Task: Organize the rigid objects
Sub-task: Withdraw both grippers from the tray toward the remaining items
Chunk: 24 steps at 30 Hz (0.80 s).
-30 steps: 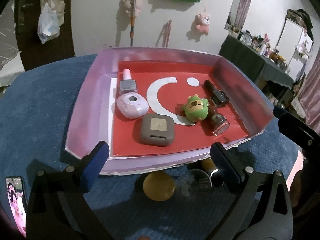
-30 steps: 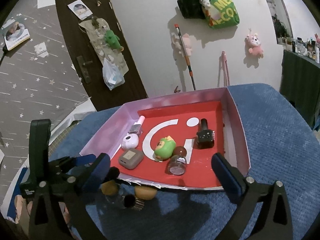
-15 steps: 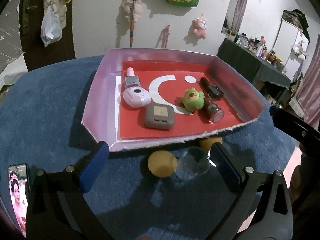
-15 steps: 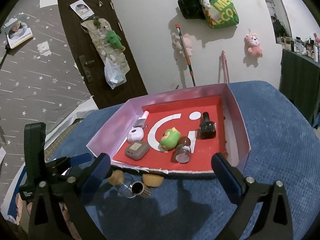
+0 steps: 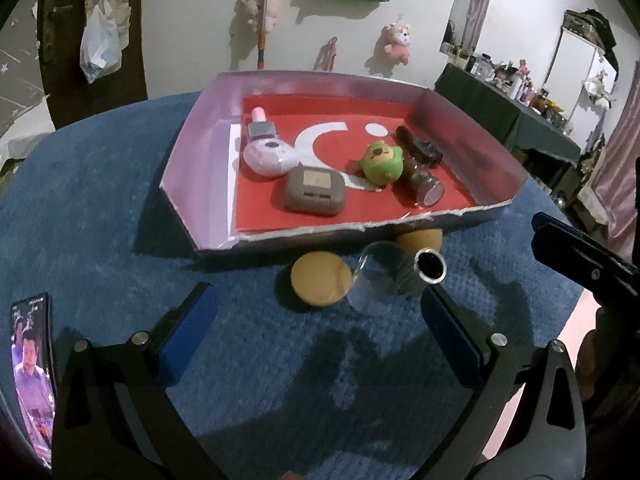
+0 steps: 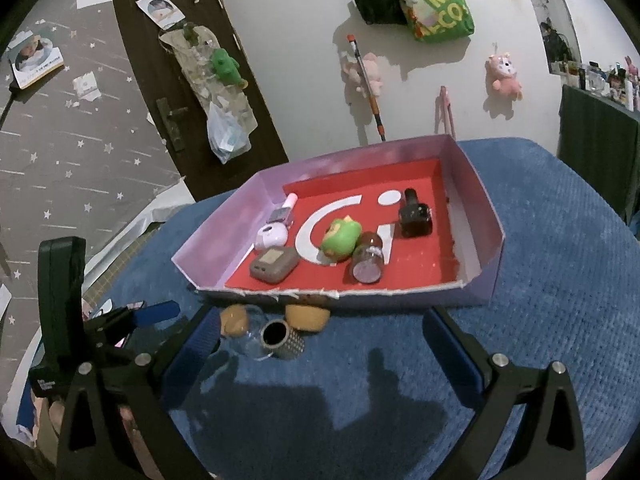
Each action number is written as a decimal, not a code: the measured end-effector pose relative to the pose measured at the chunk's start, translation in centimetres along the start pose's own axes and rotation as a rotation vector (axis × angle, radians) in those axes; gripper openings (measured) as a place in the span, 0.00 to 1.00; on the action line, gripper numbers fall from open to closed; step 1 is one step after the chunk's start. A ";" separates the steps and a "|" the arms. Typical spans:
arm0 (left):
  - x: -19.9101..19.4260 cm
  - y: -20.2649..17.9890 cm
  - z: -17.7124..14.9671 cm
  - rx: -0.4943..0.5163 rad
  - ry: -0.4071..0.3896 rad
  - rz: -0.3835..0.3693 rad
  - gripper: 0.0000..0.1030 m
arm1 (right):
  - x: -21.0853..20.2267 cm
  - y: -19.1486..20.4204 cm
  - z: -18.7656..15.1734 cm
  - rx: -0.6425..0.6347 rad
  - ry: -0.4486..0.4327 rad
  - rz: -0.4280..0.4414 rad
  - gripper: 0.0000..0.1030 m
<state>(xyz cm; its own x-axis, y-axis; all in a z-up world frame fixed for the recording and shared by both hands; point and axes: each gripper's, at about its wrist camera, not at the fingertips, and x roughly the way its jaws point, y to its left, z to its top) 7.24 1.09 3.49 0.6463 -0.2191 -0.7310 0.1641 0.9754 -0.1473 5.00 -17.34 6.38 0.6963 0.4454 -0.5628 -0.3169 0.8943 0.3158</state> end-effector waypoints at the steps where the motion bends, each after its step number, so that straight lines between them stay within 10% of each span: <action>1: 0.1 0.1 -0.2 -0.003 0.006 0.001 1.00 | 0.1 0.0 -0.1 0.000 0.003 -0.001 1.00; 7: 0.6 0.9 -1.0 -0.023 0.030 0.009 1.00 | 0.5 0.1 -0.9 0.000 0.024 -0.016 0.96; 15: 0.9 1.3 -1.2 -0.013 0.026 0.026 0.98 | 2.1 0.0 -1.6 0.003 0.088 -0.047 0.67; 24: 2.3 2.2 -1.0 -0.040 0.064 0.011 0.88 | 4.1 -0.4 -0.8 0.009 0.130 -0.095 0.66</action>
<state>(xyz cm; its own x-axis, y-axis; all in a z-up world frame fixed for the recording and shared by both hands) 8.32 2.72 0.78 0.5989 -0.2074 -0.7735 0.1268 0.9783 -0.1641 7.48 -15.88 3.31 0.6331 0.3609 -0.6847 -0.2471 0.9326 0.2631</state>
